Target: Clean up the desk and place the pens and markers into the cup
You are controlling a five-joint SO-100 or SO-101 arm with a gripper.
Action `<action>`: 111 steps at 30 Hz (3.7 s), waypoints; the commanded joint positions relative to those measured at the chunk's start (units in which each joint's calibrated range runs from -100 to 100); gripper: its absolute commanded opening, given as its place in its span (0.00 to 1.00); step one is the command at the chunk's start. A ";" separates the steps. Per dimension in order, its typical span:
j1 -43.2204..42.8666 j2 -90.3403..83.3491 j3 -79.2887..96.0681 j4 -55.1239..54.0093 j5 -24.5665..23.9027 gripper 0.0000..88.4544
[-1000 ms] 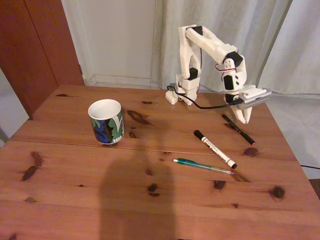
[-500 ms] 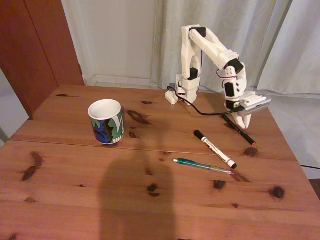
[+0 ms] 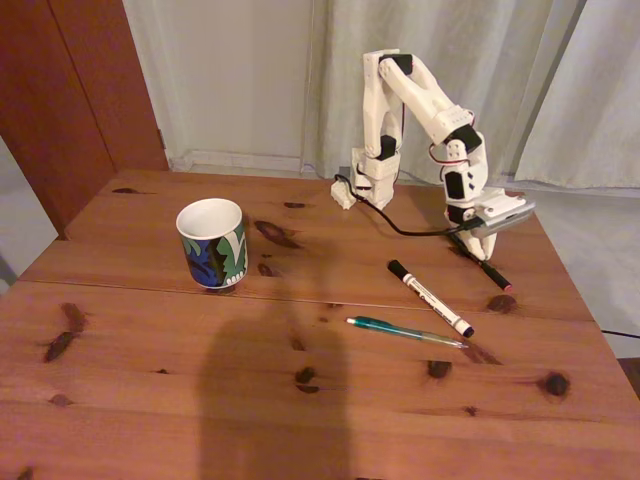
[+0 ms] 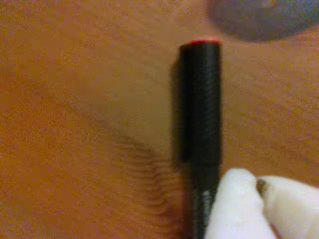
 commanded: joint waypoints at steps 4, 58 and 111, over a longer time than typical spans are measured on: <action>-2.51 -4.26 2.08 -1.31 -0.11 0.01; -1.71 -6.99 5.68 -1.39 0.20 0.16; -7.25 -8.48 12.54 -8.28 0.05 0.16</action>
